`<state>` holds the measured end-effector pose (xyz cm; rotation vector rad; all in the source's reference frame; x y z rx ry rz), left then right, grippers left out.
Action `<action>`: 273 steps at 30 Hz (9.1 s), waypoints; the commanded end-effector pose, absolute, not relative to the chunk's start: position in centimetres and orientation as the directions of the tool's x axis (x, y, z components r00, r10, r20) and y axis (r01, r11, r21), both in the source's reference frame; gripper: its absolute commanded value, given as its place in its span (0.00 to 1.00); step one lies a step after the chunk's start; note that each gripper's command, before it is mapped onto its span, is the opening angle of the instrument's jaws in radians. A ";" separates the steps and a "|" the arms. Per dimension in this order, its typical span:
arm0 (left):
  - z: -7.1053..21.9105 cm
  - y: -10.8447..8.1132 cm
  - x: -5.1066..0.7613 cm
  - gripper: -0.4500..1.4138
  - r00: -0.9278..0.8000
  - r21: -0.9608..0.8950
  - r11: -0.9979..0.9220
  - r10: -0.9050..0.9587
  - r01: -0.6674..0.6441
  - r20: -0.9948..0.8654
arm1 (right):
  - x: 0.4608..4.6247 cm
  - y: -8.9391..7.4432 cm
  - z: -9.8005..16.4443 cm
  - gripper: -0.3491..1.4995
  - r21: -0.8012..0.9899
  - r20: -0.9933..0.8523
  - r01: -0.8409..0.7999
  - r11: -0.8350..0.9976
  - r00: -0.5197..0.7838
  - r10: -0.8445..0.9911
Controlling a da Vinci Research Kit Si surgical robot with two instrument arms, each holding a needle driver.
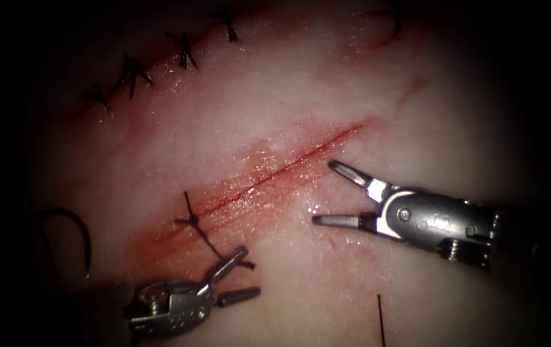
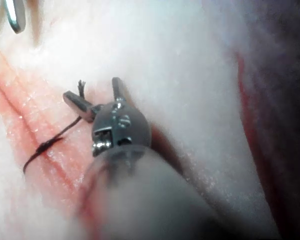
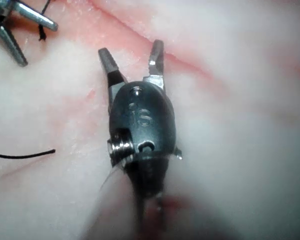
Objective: Wound Closure
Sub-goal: Pull suture tail taut with left hand, then trim suture tail with blades on right needle holder tool, then set down thread off-cut, then pick up needle with left hand
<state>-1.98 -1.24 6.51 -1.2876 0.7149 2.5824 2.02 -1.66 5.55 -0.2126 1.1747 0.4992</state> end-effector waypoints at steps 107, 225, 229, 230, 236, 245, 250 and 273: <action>5.6 -1.1 -1.86 0.00 -0.713 0.503 -0.859 -0.291 -0.100 -0.638 | 3.77 -1.9 6.1 0.82 -0.159 -0.987 -0.012 0.987 -0.009 -0.159; 5.7 -2.1 -0.80 0.54 -0.505 0.035 -0.862 0.263 -0.506 -0.822 | 2.11 -1.9 5.4 0.89 -0.092 -0.988 -0.241 0.966 0.141 -0.059; 5.5 -1.9 -0.79 0.56 -0.454 0.020 -0.730 0.403 -0.683 -0.795 | 2.17 -2.0 5.4 0.91 -0.012 -0.987 -0.283 0.959 0.155 0.033; 5.5 -1.9 -0.79 0.58 -0.432 -0.003 -0.711 0.430 -0.703 -0.793 | 2.18 -2.0 5.4 0.92 0.003 -0.986 -0.293 0.956 0.158 0.051; 5.4 -1.6 -0.75 0.66 -0.343 -0.045 -0.563 0.563 -0.825 -0.752 | 2.21 -2.0 5.5 0.96 0.013 -0.977 -0.337 0.941 0.194 0.083; 5.5 -1.4 -0.67 0.66 -0.302 -0.026 -0.448 0.644 -0.894 -0.703 | 2.25 -2.0 5.5 0.96 0.011 -0.972 -0.347 0.938 0.217 0.092; 5.6 -1.3 -0.61 0.63 -0.234 -0.073 -0.391 0.681 -0.918 -0.694 | 2.29 -2.0 5.5 0.96 0.011 -0.970 -0.344 0.939 0.223 0.093; 6.3 -1.1 -0.24 0.34 -0.081 -0.235 -0.330 0.717 -0.914 -0.692 | 2.37 -2.1 5.5 0.95 0.006 -0.968 -0.342 0.940 0.236 0.092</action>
